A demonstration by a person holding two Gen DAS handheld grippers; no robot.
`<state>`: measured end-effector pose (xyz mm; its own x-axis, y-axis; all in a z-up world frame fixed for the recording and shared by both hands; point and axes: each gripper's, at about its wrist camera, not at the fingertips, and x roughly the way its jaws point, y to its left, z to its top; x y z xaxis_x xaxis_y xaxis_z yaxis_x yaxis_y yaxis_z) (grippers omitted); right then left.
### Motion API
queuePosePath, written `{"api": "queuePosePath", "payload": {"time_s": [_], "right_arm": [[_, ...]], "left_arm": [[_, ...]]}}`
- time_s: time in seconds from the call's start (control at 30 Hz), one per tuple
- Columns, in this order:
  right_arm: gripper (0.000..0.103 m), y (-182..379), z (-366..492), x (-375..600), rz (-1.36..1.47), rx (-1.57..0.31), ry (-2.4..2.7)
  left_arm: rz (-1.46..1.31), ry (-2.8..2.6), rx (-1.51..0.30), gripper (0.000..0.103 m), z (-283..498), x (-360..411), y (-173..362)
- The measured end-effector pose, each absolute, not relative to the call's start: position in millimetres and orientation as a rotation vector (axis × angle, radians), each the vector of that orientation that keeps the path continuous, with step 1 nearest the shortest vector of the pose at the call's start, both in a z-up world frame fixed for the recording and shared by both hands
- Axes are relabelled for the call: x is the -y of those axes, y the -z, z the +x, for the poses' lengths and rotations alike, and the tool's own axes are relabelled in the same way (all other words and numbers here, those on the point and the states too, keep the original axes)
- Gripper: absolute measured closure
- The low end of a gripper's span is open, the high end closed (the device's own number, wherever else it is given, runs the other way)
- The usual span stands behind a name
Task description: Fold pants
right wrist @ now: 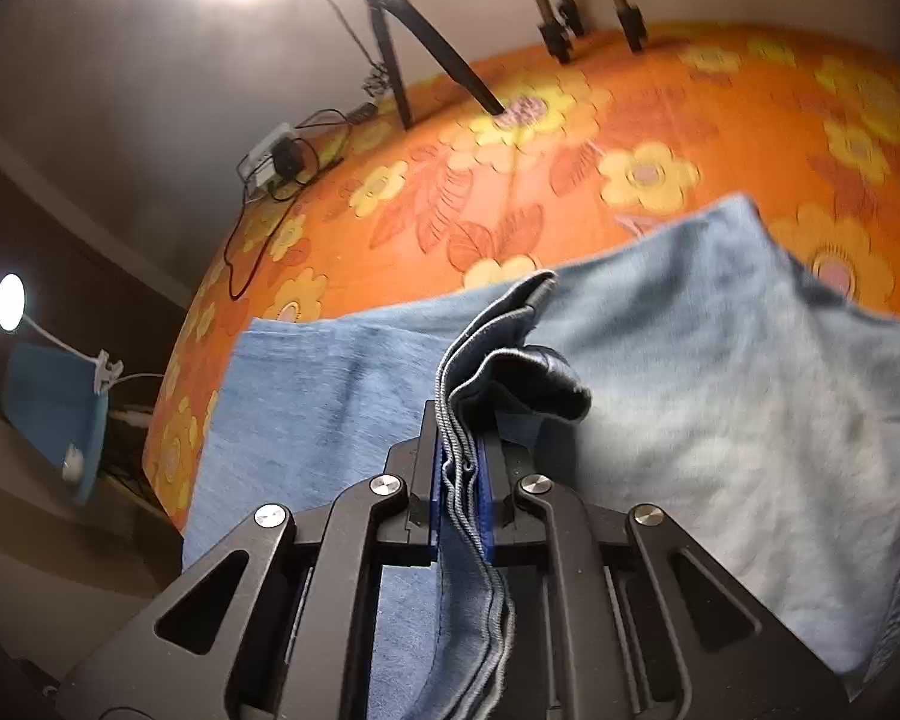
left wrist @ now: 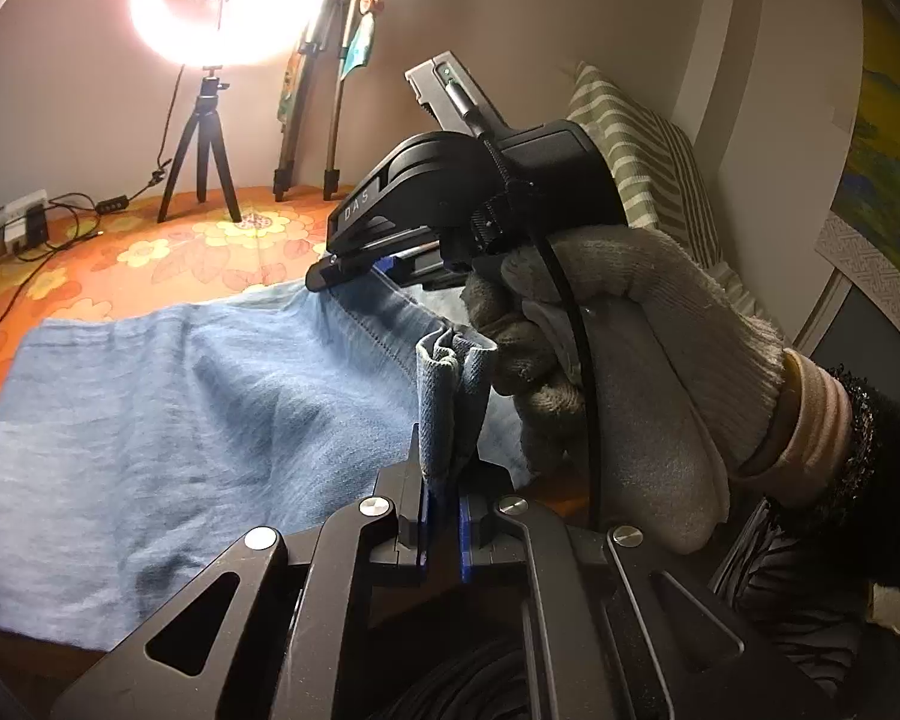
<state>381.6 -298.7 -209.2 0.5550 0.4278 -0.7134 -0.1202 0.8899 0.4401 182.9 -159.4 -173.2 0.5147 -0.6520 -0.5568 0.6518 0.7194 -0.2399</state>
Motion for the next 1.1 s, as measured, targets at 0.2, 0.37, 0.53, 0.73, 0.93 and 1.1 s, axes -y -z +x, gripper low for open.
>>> {"api": "queuePosePath", "payload": {"time_s": [0.2, 0.37, 0.53, 0.73, 0.93, 1.1], "right_arm": [[0.094, 197.8, 381.4, 326.3, 0.408, -0.896, -0.344], [0.082, 192.2, 383.2, 360.5, 0.419, -0.946, -0.459], [0.078, 165.0, 367.1, 431.5, 0.270, -0.832, -0.379], [0.065, 194.4, 376.3, 451.5, -0.109, -0.955, -0.292], [0.052, 237.3, 390.8, 452.6, -0.304, -1.029, -0.253], [0.079, 241.6, 392.6, 459.2, -0.263, -1.028, -0.282]], "left_arm": [[0.009, 0.797, -0.662, 0.098, 185.0, 170.3, 171.7], [0.014, 0.803, -0.698, 0.098, 190.1, 176.3, 182.8], [0.001, 0.800, -0.700, 0.098, 195.2, 171.6, 184.0], [0.024, 0.805, -0.718, 0.098, 196.7, 178.2, 188.7], [0.031, 0.798, -0.729, 0.098, 198.7, 181.6, 189.8], [0.038, 0.792, -0.733, 0.098, 200.5, 182.1, 190.9]]}}
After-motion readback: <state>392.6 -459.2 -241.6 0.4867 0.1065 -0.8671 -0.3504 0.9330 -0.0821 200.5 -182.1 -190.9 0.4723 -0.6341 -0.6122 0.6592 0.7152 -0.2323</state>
